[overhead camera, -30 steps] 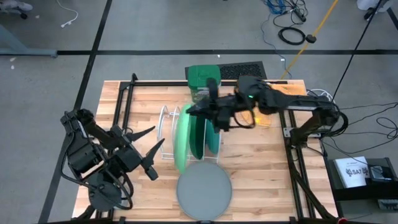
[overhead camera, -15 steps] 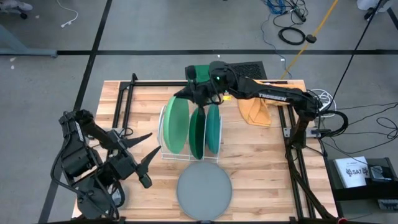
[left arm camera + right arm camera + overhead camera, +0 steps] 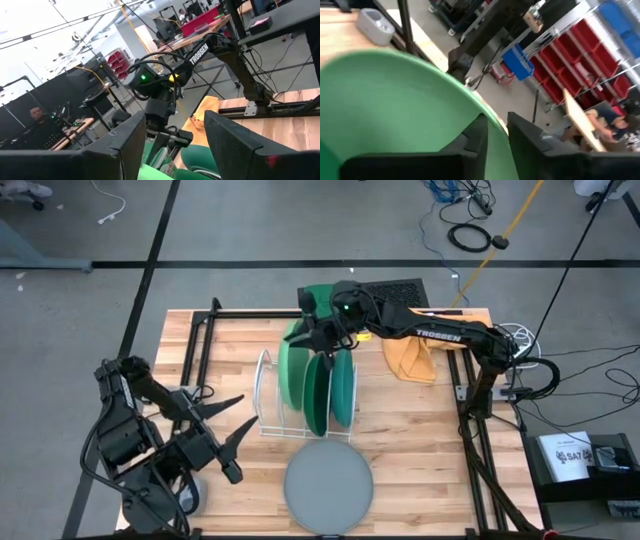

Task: Sort dishes
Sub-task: Put the light green plate into the dish rack, then put the gray plate into the dish rack

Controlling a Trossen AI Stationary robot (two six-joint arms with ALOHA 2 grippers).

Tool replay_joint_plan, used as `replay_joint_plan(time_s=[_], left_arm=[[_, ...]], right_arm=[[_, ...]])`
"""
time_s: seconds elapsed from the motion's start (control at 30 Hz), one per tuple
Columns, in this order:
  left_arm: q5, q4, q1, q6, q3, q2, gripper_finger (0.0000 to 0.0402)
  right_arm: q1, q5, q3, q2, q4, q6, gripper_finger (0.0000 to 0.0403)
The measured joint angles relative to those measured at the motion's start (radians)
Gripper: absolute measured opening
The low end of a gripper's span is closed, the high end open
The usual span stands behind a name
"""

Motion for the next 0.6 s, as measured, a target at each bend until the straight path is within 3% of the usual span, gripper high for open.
replay_joint_plan(time_s=[0.43, 0.6], left_arm=[[0.001, 0.004, 0.002, -0.003, 0.0, 0.0, 0.0203], [0.002, 0.005, 0.002, -0.003, 0.0, 0.0, 0.0203]], right_arm=[[0.045, 0.007, 0.001, -0.027, -0.096, 0.007, 0.0139], [0.095, 0.146, 0.001, -0.03, -0.167, -0.014, 0.0153]])
